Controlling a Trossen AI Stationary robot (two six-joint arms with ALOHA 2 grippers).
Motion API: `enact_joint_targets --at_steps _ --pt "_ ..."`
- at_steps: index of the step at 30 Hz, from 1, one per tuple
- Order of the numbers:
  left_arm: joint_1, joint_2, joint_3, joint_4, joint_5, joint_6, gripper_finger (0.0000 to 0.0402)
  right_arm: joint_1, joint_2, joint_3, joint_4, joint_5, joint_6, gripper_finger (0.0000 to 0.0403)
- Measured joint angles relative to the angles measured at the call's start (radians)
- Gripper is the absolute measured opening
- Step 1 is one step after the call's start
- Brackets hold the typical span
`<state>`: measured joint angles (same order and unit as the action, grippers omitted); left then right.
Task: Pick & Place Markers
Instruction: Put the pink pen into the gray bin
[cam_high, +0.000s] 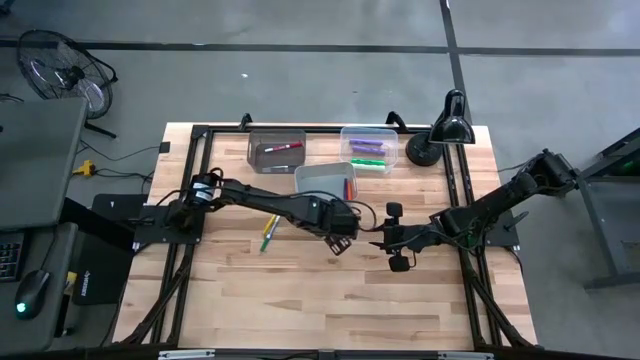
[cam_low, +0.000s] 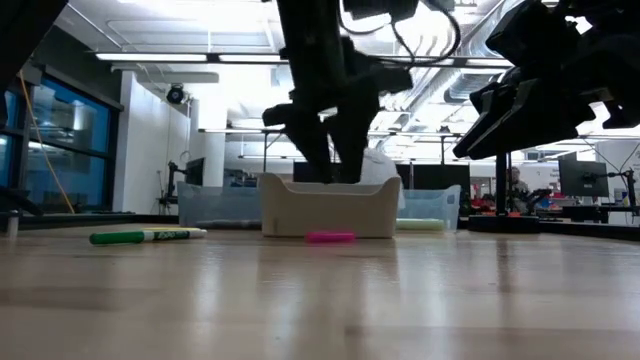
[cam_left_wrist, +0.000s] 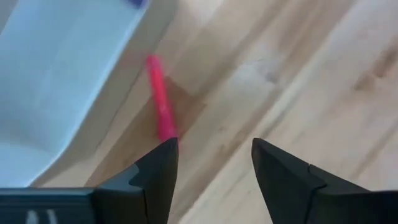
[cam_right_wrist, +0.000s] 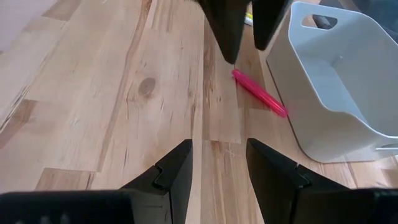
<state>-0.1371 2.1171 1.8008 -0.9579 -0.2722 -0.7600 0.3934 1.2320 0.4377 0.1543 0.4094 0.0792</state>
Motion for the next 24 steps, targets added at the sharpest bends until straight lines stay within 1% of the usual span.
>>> enact_joint_targets --at_steps 5,9,13,19,24 --pt "0.017 0.065 -0.004 -0.052 0.024 -0.022 0.0202 0.0 0.0 0.0 0.0 0.0 0.0 0.0139" --pt "0.023 0.089 -0.001 -0.053 0.044 -0.03 0.0202 0.0 0.0 0.0 0.0 0.0 0.0 0.0139" --pt "0.027 0.116 -0.001 -0.038 0.036 -0.04 0.0202 0.0 0.0 0.0 0.004 -0.001 0.0 0.0139" --pt "0.033 0.115 -0.001 -0.041 0.005 -0.031 0.0202 0.0 0.0 0.0 0.004 -0.001 0.0 0.0139" --pt "0.051 0.114 -0.001 -0.039 0.031 -0.03 0.0202 0.0 0.0 0.0 0.004 -0.001 0.0 0.0139"
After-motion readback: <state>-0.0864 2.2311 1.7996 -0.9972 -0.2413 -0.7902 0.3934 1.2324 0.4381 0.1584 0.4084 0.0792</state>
